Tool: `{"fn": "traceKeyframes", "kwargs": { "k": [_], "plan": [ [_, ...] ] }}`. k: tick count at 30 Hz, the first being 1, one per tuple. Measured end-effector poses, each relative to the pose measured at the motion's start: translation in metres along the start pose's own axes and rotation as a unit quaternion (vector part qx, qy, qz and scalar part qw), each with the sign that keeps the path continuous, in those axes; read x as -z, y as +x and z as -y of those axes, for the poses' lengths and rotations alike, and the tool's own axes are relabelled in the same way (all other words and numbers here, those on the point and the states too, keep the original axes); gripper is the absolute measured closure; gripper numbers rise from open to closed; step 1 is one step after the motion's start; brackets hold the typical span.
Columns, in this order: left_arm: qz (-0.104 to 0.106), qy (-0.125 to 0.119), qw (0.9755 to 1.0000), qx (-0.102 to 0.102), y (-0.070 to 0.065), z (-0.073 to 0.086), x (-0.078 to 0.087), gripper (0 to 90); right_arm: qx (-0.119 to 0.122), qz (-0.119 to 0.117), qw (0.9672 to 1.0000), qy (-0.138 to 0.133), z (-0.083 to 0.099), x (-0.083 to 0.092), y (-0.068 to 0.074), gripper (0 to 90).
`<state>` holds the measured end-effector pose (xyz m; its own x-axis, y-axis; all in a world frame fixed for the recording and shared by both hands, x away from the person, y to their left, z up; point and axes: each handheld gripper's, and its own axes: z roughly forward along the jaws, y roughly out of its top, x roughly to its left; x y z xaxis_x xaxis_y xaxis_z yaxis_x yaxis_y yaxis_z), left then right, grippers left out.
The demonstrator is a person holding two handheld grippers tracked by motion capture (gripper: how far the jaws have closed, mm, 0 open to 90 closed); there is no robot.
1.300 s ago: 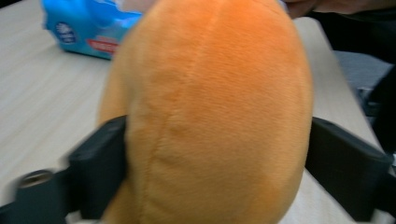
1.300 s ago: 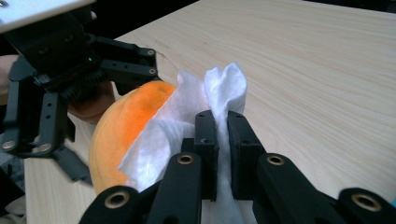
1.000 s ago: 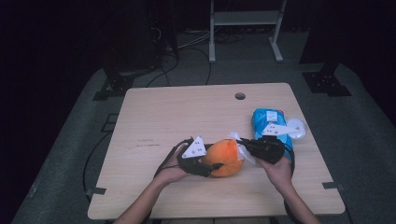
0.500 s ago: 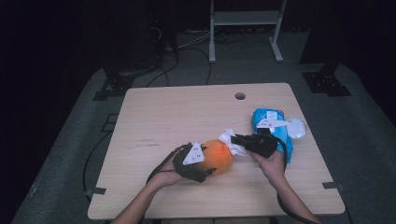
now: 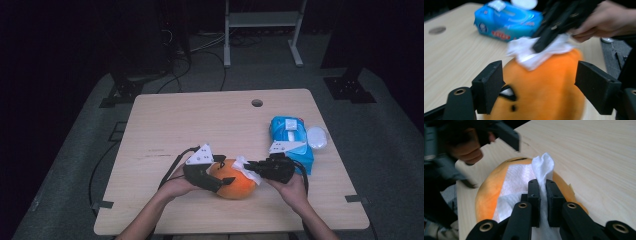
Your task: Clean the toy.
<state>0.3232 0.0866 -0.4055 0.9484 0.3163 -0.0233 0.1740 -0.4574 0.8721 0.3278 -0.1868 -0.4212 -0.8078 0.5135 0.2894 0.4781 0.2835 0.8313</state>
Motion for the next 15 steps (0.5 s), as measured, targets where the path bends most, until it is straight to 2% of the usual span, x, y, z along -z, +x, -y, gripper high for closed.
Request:
{"fn": "traceKeyframes", "kwargs": {
  "k": [2,4,6,8,10,12,15],
  "plan": [
    [0.011,0.018,0.9998,0.008,0.0,0.006,-0.006,23.2,0.004,-0.004,1.0,0.004,0.001,0.004,0.003,82.4],
    [0.024,0.014,0.9995,0.017,-0.002,0.012,-0.008,23.6,0.011,-0.002,0.9999,0.005,0.002,0.009,0.005,81.9],
    [0.033,0.017,0.9992,0.013,-0.007,0.015,-0.007,23.9,0.012,0.007,0.9999,-0.01,0.002,0.016,0.005,81.9],
    [0.035,0.024,0.9991,0.004,-0.011,0.016,-0.004,23.9,0.002,0.002,0.9998,-0.019,0.004,0.02,0.003,82.0],
    [0.037,0.027,0.999,-0.005,-0.012,0.012,0.0,23.7,0.003,-0.003,1.0,-0.003,0.008,0.016,0.005,82.0],
    [0.038,0.021,0.999,-0.007,-0.01,0.005,0.004,21.2,0.013,-0.011,0.9998,0.015,0.013,0.009,0.01,82.2],
    [0.037,0.013,0.9992,-0.01,-0.008,-0.006,0.003,18.5,0.018,-0.028,0.9993,0.017,0.013,0.007,0.013,82.1]
  ]
}}
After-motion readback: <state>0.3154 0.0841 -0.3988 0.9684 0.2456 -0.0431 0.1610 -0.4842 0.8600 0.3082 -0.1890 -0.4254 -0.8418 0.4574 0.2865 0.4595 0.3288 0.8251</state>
